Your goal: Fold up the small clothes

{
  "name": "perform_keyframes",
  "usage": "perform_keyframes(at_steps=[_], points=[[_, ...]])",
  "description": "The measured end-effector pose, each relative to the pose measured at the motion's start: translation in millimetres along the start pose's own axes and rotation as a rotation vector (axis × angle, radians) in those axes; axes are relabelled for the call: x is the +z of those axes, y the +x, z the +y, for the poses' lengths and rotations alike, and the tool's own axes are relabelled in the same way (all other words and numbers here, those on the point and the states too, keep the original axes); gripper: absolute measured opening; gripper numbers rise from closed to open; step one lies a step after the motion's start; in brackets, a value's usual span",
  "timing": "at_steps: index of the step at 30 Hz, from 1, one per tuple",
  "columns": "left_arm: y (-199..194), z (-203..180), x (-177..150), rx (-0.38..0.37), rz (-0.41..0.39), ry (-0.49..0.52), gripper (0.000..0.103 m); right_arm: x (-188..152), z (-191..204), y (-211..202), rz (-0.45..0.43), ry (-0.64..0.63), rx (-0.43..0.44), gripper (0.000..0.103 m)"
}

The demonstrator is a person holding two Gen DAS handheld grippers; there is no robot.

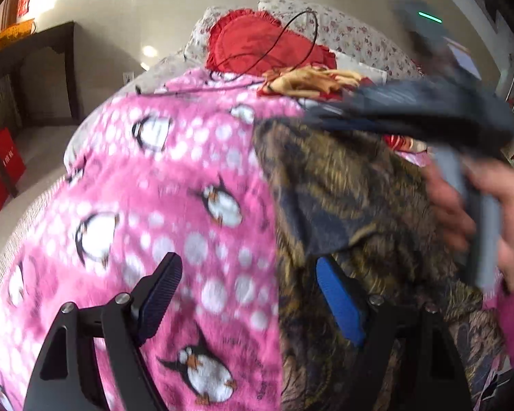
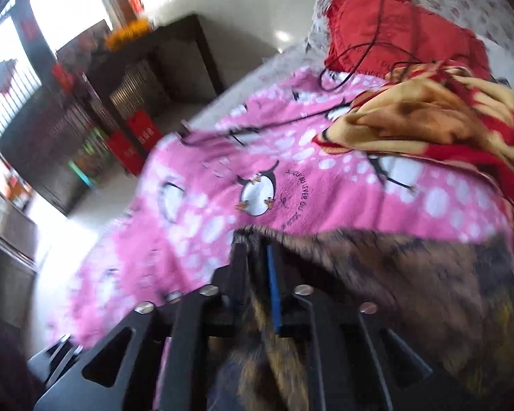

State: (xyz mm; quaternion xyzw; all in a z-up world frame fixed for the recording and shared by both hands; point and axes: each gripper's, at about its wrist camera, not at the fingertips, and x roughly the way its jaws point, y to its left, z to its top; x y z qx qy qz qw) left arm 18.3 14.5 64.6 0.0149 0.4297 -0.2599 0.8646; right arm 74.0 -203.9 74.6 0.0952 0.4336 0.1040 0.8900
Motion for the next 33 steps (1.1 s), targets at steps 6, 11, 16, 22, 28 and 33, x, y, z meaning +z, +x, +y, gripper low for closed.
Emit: perform_keyframes(at_steps=[6,11,16,22,28,33], points=[[25.7,-29.1,25.1,0.007,0.026,0.026,0.085,-71.4,-42.5,-78.9,-0.057,0.05,-0.102,0.025],[67.8,-39.8,16.2,0.114,0.167,0.082,0.085,-117.1,-87.5,-63.1,0.092,0.108,-0.337,0.025],[58.4,-43.4,8.0,0.121,0.152,0.126,0.084,-134.6,-107.4,-107.2,-0.003,0.252,-0.254,0.025],[23.3,-46.6,18.5,0.045,0.042,0.087,0.084,-163.0,-134.7,-189.7,-0.156,0.258,-0.553,0.037],[37.7,-69.7,22.1,0.022,0.072,0.12,0.085,-175.9,-186.2,-195.4,-0.125,0.38,-0.577,0.028],[61.2,-68.2,4.2,0.103,0.164,0.181,0.085,-167.0,-187.0,-211.8,-0.208,0.394,-0.622,0.0]])
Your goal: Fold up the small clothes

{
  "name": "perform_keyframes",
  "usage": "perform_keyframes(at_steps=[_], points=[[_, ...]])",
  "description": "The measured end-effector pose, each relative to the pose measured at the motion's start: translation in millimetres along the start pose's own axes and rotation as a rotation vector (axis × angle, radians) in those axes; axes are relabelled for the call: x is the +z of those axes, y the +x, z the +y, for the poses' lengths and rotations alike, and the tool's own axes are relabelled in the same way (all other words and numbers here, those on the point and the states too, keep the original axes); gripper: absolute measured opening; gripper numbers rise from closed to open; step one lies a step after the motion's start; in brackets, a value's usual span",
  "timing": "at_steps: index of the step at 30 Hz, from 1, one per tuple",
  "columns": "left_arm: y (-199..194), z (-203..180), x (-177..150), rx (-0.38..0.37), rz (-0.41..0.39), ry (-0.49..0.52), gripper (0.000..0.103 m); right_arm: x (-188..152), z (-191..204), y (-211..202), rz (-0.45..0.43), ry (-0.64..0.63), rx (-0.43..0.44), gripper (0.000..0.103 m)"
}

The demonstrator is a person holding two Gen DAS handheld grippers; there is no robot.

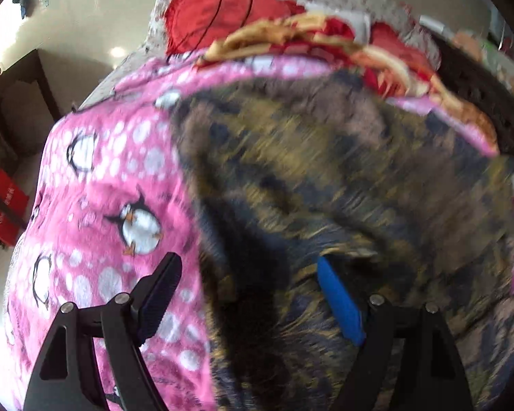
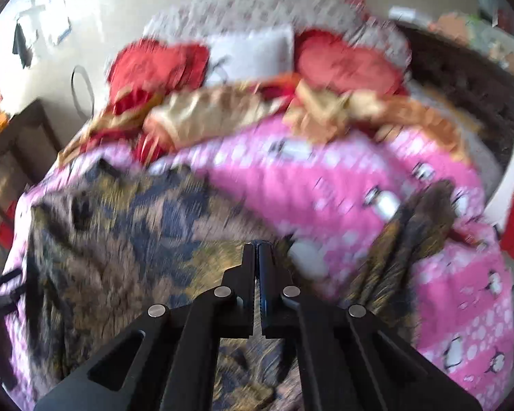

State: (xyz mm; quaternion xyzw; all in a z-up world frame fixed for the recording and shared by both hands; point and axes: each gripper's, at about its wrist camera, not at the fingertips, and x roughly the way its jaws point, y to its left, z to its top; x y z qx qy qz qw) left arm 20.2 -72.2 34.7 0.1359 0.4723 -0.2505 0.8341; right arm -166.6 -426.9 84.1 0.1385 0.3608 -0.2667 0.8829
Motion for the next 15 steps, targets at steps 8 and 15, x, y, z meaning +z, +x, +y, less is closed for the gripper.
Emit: perform_keyframes(at_steps=[8,15], points=[[-7.7,9.9,-7.5,-0.037,-0.002,-0.047,0.084,-1.4,-26.5,32.8,0.085,0.071,-0.025,0.0],[-30.9,-6.8,-4.5,-0.099,-0.074,-0.036,0.085,-28.7,-18.4,-15.1,0.106,0.077,0.097,0.018]])
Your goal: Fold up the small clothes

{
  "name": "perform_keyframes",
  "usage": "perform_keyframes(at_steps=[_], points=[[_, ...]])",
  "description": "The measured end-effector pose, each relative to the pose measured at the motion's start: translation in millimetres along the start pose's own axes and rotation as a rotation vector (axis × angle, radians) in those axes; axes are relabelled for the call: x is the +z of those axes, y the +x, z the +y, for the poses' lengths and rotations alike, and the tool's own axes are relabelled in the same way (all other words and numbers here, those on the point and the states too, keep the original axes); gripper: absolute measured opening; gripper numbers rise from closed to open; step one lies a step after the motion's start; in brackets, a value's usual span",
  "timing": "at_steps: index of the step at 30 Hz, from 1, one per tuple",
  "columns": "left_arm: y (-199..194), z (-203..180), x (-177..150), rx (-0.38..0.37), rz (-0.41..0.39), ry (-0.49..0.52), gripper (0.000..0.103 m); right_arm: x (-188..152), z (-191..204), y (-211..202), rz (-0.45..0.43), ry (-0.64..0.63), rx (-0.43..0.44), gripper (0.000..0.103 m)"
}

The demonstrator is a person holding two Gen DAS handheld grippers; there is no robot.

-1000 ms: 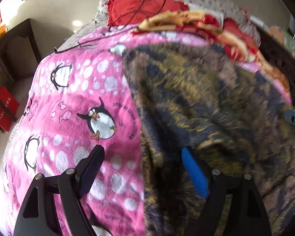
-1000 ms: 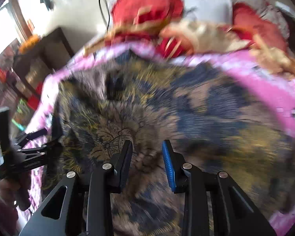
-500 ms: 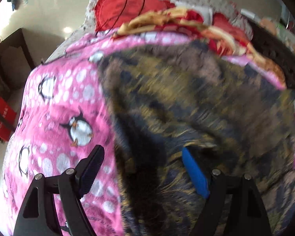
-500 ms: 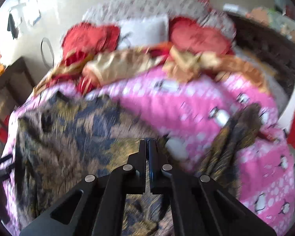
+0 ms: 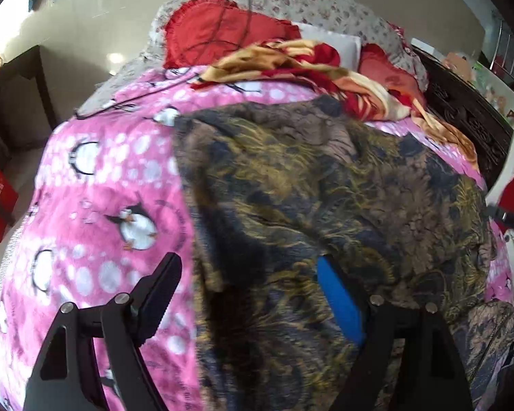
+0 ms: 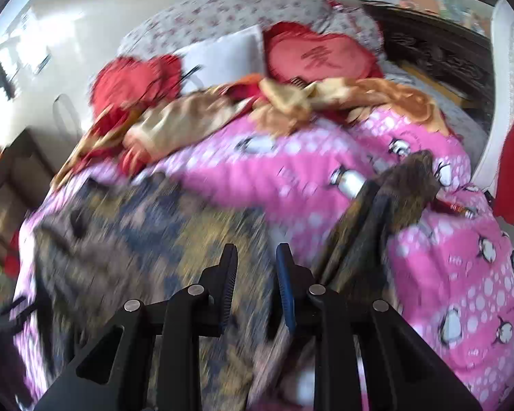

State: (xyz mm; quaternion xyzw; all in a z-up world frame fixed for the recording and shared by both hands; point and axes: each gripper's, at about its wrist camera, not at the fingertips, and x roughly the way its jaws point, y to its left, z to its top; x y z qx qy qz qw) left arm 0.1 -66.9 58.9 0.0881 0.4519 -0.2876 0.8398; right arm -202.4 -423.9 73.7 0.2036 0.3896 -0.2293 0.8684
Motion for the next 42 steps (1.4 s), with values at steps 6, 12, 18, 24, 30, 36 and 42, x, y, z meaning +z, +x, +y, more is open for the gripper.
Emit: perform_keyframes(at_steps=[6,12,18,24,30,36,42], points=[[38.8,-16.6,-10.6,0.047,0.102,0.013,0.087,-28.2,-0.4,44.7,0.112,0.009,-0.04,0.017],[12.0,-23.7,-11.3,0.035,0.064,0.026,0.087,-35.6,-12.5,7.3,0.072,0.029,0.019,0.019],[-21.6,-36.9,-18.8,0.065,0.001,0.011,0.087,-55.5,-7.9,-26.3,0.072,0.026,0.05,0.024],[-36.8,-62.7,-32.1,0.061,-0.001,0.058,0.087,-83.4,16.5,-36.2,0.097,-0.026,0.086,0.024],[-50.5,-72.8,-42.3,0.057,-0.014,0.075,0.087,-107.7,6.6,-35.0,0.143,-0.014,0.034,0.024],[-54.2,-75.6,-56.2,0.022,0.005,0.042,0.087,-135.5,-21.7,-31.6,0.207,0.047,0.019,0.026],[-37.3,-86.8,-84.3,0.012,0.059,0.053,0.087,-141.4,-32.2,-40.3,0.186,0.086,0.04,0.027]])
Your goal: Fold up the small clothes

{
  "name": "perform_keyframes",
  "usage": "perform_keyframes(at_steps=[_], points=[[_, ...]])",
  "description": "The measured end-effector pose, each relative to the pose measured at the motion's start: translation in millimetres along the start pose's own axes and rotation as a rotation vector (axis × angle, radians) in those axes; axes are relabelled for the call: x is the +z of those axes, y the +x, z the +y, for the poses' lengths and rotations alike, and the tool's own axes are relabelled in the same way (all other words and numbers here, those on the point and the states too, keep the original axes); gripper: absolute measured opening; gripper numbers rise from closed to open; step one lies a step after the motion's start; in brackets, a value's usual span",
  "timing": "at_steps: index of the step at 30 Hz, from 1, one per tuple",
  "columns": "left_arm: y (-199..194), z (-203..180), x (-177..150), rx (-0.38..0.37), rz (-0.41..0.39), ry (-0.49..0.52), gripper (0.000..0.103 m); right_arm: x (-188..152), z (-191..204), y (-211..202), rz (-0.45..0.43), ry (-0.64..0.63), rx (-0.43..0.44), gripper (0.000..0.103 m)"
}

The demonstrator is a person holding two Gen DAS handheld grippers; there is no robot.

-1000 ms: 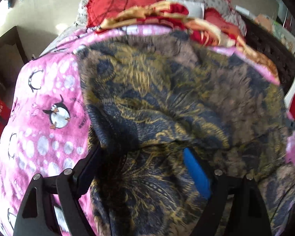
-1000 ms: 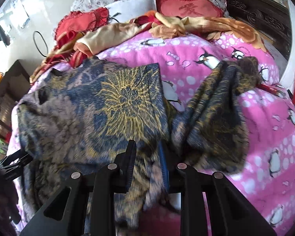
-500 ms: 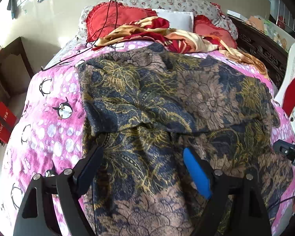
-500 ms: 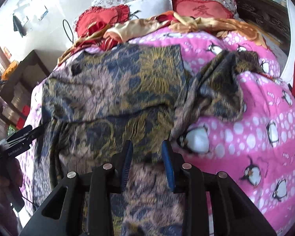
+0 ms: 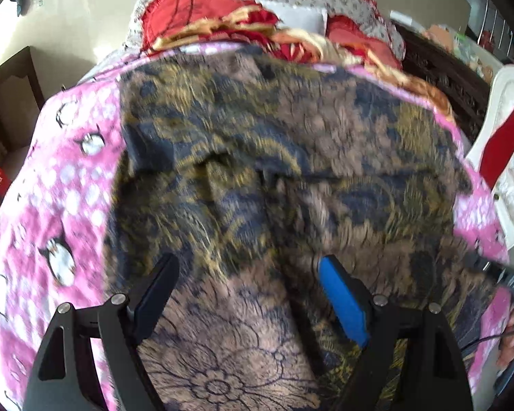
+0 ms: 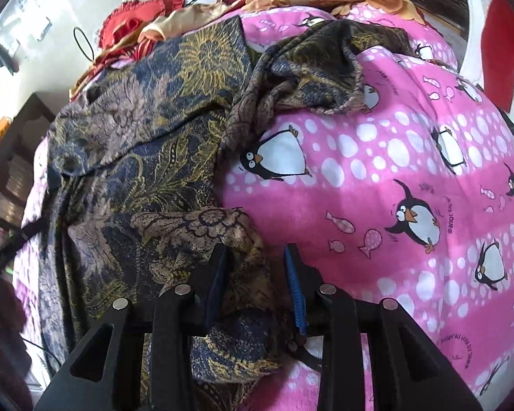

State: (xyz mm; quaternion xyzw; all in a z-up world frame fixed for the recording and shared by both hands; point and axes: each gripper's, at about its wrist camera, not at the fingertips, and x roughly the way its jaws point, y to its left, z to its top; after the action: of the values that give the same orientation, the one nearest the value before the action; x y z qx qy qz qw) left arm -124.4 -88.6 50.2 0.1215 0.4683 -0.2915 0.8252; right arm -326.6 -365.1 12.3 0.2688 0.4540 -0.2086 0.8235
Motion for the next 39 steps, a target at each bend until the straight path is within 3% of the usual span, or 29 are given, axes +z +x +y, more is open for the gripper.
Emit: perform_keyframes(at_steps=[6,15,19,22,25,29,32,35,36,37,39], points=[[11.5,-8.2,-14.2,0.002,0.036,0.038,0.087,36.9,-9.1,-23.0,-0.09,0.0,-0.019,0.028],[17.2,-3.4,-13.5,-0.007,0.058,0.031,0.087,182.0,-65.1,-21.8,-0.221,0.207,-0.052,0.029],[16.8,-4.2,-5.7,-0.002,0.051,0.04,0.087,245.8,-93.5,3.4,-0.209,0.271,-0.064,0.035],[18.3,-1.8,0.0,-0.001,0.052,0.034,0.087,270.4,-111.1,29.7,-0.164,0.301,-0.095,0.035],[20.6,0.0,5.5,0.0,0.056,0.03,0.087,280.8,-135.2,58.7,-0.095,0.381,-0.074,0.035],[24.6,2.8,8.6,-0.001,0.065,0.026,0.087,285.5,-145.7,77.8,-0.079,0.392,-0.049,0.035],[29.7,2.6,10.1,-0.009,0.077,0.016,0.087,286.3,-148.1,94.8,0.007,0.377,-0.186,0.035],[31.5,0.9,9.9,-0.007,0.079,0.018,0.087,281.7,-156.8,116.8,0.071,0.383,-0.094,0.035],[30.6,1.2,9.0,-0.007,0.079,0.02,0.087,278.6,-155.1,116.8,0.056,0.36,-0.085,0.024],[29.9,1.7,9.0,-0.008,0.079,0.021,0.087,276.8,-152.7,112.5,0.027,0.343,-0.083,0.001],[27.6,3.6,9.8,-0.008,0.073,0.02,0.087,272.6,-144.5,88.5,-0.085,0.299,-0.054,0.0]])
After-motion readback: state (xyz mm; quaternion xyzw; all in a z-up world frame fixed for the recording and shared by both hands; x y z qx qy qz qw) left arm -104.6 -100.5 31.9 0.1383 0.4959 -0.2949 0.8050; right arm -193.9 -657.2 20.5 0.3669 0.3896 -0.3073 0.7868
